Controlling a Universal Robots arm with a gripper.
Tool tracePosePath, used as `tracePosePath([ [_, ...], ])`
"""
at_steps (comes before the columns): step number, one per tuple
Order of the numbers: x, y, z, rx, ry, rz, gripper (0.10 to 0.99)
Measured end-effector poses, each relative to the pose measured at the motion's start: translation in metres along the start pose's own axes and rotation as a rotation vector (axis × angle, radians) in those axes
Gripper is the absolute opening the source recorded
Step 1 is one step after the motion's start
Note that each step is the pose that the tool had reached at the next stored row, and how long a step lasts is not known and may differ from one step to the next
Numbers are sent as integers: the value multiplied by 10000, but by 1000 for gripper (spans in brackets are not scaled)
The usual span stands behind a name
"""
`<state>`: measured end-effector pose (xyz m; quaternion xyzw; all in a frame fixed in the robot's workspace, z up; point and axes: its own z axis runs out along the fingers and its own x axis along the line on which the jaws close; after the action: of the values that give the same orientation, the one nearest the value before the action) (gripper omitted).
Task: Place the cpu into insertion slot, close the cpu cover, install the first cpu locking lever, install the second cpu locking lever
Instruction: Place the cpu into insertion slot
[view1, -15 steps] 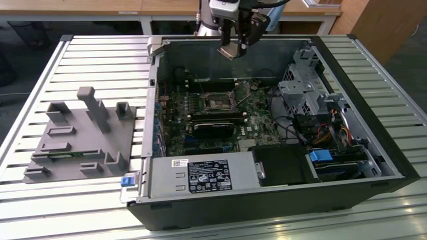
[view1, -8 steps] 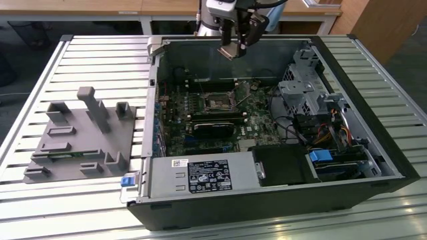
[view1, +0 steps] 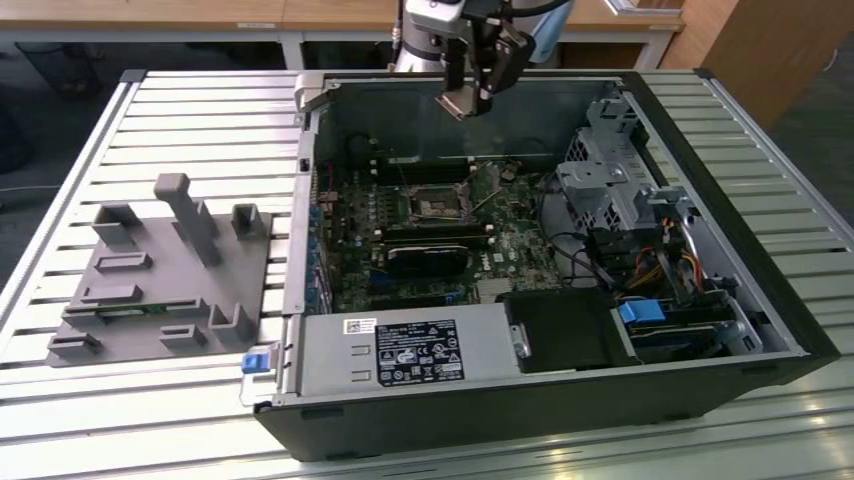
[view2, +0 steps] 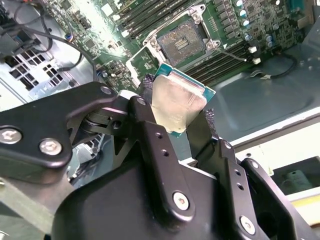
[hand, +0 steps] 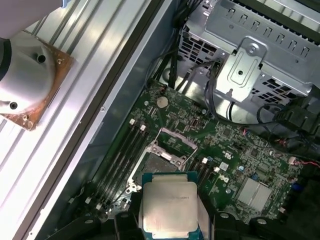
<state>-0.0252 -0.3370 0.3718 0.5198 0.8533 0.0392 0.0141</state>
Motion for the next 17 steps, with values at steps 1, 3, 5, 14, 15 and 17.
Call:
tracePosePath([
  [1, 0, 0, 1, -1, -7, 84, 525],
  [3, 1, 0, 2, -4, -20, 243, 525],
  [5, 1, 0, 4, -7, -34, 411, 525],
  [14, 1, -1, 17, -22, -132, 1527, 525],
  [15, 1, -1, 18, -23, -147, 1673, 525],
  [17, 1, -1, 22, -26, -175, 1965, 525],
])
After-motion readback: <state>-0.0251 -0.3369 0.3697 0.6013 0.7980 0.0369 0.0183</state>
